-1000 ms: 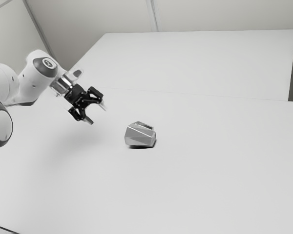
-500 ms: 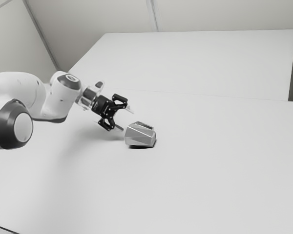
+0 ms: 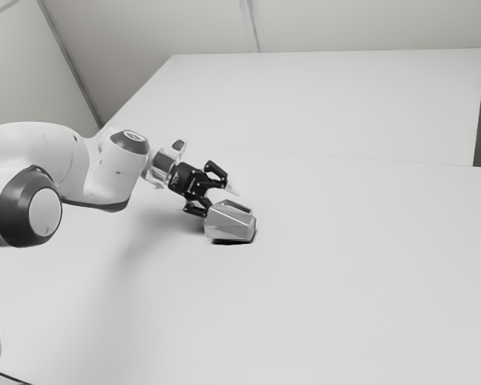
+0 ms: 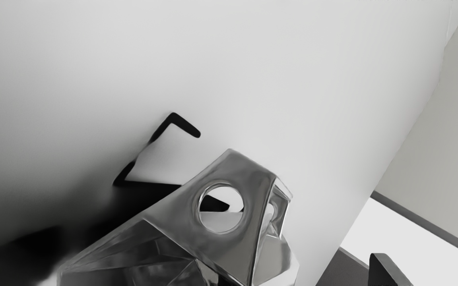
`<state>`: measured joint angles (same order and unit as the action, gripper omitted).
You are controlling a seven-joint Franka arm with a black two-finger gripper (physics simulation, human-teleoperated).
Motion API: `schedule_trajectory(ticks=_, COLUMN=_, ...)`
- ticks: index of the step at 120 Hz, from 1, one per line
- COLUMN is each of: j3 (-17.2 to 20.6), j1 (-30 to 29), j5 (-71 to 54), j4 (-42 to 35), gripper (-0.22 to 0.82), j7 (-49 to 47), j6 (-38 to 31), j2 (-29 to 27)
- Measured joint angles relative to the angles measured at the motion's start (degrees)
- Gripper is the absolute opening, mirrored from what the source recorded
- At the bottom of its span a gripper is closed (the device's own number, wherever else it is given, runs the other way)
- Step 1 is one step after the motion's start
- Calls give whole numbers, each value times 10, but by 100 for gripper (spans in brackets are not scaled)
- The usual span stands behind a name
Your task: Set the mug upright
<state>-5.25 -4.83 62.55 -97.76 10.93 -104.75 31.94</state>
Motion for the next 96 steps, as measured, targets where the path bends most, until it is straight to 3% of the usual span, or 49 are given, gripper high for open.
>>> schedule_trajectory(ticks=13, j3=0, j1=0, j5=0, j4=3, gripper=5, j7=-1, j6=-6, j2=0)
schedule_trajectory(ticks=32, j3=1, j1=9, j5=1, j4=6, gripper=-9, j7=-2, j6=-16, j2=-1)
schedule_trajectory(ticks=68, j3=1, j1=23, j5=-10, j4=11, gripper=-17, j7=-12, j6=-29, j2=-11)
schedule_trajectory(ticks=96, j3=5, j1=58, j5=-204, j4=18, gripper=-18, j7=-36, j6=-52, j2=-84)
